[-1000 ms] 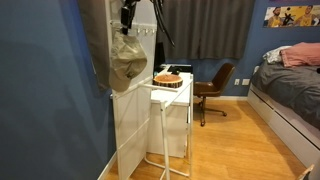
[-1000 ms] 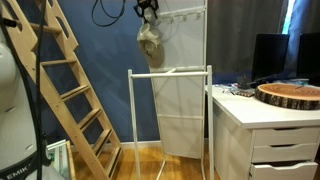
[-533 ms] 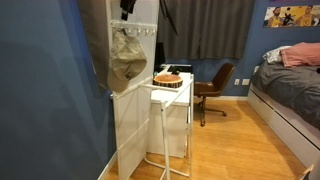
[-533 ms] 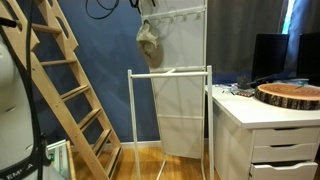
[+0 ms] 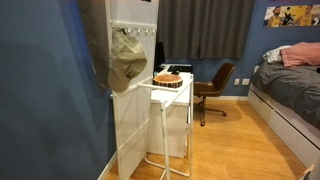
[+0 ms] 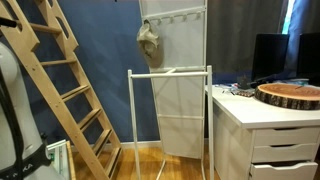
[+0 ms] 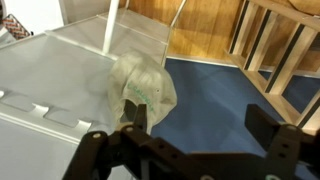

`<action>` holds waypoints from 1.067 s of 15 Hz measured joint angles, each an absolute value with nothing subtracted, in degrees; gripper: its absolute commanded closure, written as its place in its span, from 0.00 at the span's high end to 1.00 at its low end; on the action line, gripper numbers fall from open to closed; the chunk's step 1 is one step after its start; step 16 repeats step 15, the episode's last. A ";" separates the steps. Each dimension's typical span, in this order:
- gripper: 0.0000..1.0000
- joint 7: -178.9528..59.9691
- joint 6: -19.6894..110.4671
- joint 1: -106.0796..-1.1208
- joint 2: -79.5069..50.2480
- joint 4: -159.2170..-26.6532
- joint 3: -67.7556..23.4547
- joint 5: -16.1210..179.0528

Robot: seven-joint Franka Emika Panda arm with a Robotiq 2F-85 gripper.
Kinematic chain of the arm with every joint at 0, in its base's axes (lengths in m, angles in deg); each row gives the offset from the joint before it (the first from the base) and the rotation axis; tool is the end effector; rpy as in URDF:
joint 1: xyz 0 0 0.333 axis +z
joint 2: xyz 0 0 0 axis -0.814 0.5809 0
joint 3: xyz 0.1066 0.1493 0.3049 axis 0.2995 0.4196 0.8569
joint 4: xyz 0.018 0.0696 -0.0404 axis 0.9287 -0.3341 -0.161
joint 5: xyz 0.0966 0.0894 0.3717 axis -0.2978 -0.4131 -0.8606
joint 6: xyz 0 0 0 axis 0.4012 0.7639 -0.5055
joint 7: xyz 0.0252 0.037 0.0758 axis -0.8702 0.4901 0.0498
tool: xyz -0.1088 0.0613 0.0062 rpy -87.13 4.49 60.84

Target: Remove the cap hooked on the left rail and hang it on far left hanging hooks of the clothes hanging rack

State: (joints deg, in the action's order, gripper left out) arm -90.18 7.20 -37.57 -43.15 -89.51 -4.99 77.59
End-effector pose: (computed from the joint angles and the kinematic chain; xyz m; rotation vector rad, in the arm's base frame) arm 0.4136 0.2637 0.7738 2.7121 1.4556 0.5201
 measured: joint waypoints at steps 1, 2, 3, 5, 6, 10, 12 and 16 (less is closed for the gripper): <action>1.00 -88.77 5.80 -37.57 -45.44 -91.19 -5.04 76.58; 1.00 -87.16 4.84 -37.58 -47.89 -93.10 -5.13 75.79; 1.00 -85.57 4.35 -37.58 -50.42 -95.19 -5.28 75.12; 1.00 -82.05 4.35 -37.61 -55.79 -99.65 -5.75 74.48; 1.00 -80.33 4.41 -37.62 -58.71 -102.04 -6.08 74.33; 1.00 -74.83 4.93 -37.72 -70.49 -111.88 -7.90 74.25; 1.00 -74.57 6.03 -37.74 -75.26 -115.82 -8.70 74.25; 1.00 -74.44 6.94 -37.74 -77.39 -118.06 -8.85 74.24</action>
